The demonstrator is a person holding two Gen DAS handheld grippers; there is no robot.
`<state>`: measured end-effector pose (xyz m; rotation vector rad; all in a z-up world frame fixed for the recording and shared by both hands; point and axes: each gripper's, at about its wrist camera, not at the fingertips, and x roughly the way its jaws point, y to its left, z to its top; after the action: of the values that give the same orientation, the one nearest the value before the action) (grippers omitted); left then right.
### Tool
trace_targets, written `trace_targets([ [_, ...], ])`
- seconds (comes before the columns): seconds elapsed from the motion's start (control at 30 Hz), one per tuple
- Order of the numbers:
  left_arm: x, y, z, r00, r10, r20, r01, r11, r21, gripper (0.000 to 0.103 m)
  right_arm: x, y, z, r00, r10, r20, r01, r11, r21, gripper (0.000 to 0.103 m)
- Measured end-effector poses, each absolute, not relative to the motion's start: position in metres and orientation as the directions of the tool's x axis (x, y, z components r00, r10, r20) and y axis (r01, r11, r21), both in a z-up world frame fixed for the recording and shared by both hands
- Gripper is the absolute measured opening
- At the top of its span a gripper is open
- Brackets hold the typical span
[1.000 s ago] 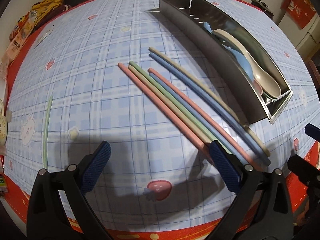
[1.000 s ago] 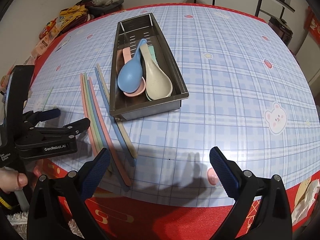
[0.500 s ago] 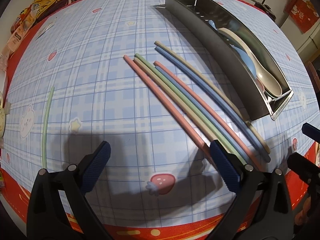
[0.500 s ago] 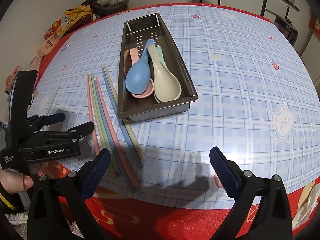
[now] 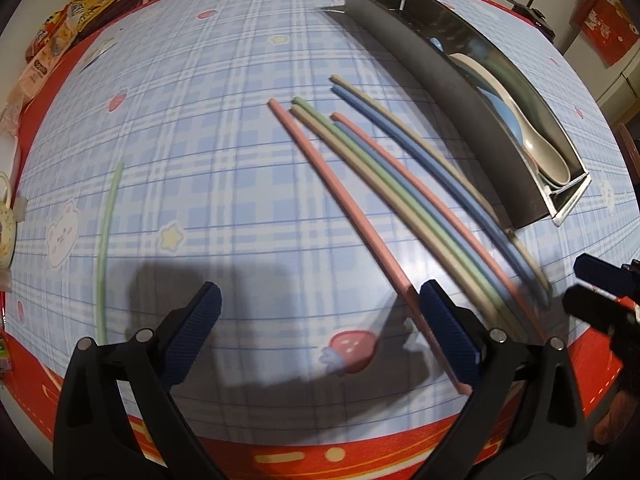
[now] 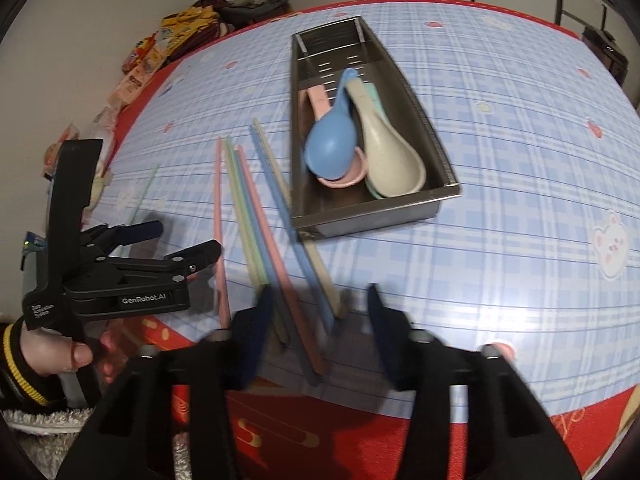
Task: Organize utensils
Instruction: 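Move both grippers back over the pastel chopsticks, then close the left gripper on a pink chopstick while the right gripper grasps another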
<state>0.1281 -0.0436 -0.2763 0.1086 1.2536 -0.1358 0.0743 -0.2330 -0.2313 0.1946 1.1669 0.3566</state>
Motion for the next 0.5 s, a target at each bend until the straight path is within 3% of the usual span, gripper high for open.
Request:
trace_targets([
  [0.03,0.127,-0.041,-0.276,0.307,-0.039,-0.951,0.156,0.988,0.010,0.098,0.075,-0.230,-0.232,0.343,0.379,-0.860,-0.186,0.924,0.334,0.022],
  [0.2,0.121,-0.032,-0.276,0.302,-0.036,-0.953,0.151,0.988,0.010,0.097,0.080,-0.211,-0.235,0.325,0.391,-0.861,-0.275,0.910,0.310,0.011],
  [0.5,0.118,-0.015,-0.276,0.289,-0.040,-0.957,0.130,0.991,-0.002,0.095,0.093,-0.192,-0.251,0.291,0.348,-0.891,-0.328,0.911,0.249,0.009],
])
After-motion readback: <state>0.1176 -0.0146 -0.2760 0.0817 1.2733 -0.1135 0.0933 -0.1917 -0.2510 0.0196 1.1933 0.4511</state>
